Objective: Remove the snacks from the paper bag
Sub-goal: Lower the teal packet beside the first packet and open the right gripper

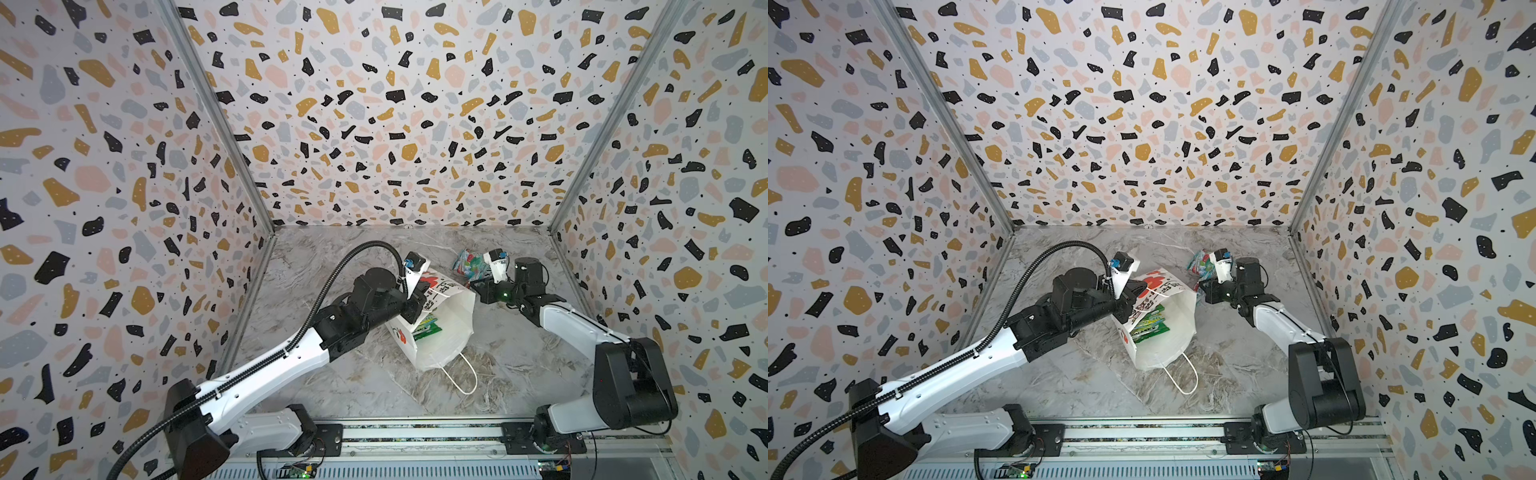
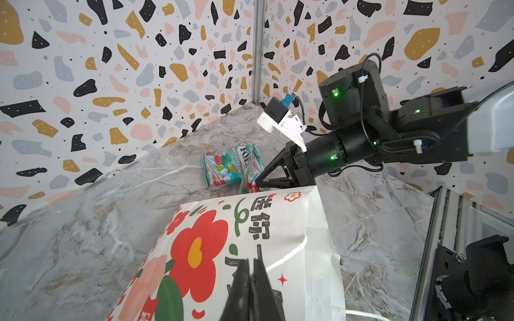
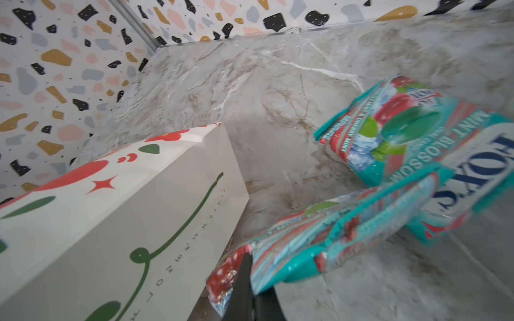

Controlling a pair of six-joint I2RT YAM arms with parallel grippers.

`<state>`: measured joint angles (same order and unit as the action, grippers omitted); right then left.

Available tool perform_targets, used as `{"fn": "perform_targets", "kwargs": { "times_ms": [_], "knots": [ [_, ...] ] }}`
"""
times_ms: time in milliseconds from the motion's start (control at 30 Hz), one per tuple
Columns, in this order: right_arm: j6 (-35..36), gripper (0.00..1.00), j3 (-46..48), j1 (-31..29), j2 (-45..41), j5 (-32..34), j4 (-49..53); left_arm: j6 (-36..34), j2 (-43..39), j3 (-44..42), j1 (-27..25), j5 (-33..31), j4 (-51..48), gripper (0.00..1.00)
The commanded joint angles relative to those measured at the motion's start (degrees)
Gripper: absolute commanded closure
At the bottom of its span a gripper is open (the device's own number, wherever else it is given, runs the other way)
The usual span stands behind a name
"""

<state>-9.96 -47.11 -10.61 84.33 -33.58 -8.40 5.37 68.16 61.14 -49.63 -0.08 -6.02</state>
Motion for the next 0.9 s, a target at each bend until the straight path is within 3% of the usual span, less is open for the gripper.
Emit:
{"fn": "perform_targets", "kwargs": {
  "times_ms": [0,167,633,867],
  "knots": [
    [-0.9,1.0,-3.1,-1.0,1.1,-8.0,-8.0,-0.1,-0.3,-0.1,0.0,-0.5,0.9,1.0],
    [-0.3,1.0,-1.5,-0.8,3.8,-7.4,-8.9,-0.1,-0.2,-0.1,-0.1,-0.5,0.8,1.0],
    [2.9,1.0,6.0,2.3,2.9,6.4,-1.8,-0.2,0.0,-0.1,-0.1,-0.3,0.8,1.0],
    [2.9,0.94,8.5,2.9,2.6,11.5,-0.4,0.0,0.2,-0.1,0.0,-0.1,0.8,1.0]
  ]
}}
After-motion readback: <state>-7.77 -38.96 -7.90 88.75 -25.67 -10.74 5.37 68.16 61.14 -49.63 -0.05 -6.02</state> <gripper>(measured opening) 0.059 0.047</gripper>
